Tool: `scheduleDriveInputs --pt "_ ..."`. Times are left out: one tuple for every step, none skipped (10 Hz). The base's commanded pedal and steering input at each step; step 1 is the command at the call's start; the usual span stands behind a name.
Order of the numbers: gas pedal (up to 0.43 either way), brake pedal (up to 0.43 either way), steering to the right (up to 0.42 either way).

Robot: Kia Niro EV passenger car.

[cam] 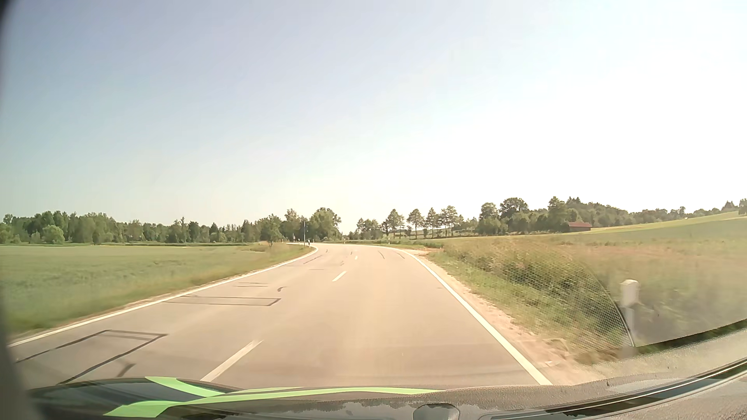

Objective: Follow the waypoints while adhering to traffic rules and regulations

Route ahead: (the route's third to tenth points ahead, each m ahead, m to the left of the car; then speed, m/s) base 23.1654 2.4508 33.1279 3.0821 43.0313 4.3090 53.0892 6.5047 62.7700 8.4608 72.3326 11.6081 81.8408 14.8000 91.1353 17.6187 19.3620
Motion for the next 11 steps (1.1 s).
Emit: scheduleDriveInputs --pt "0.157 0.0 -0.011" --pt "0.157 0.0 -0.013" --pt "0.157 0.0 -0.015" --pt "0.157 0.0 -0.015" --pt "0.157 0.0 -0.015" --pt "0.177 0.0 -0.017" --pt "0.197 0.0 -0.019" --pt "0.209 0.0 -0.023" --pt "0.22 0.0 -0.025" --pt "0.228 0.0 -0.026" --pt "0.248 0.0 -0.026"
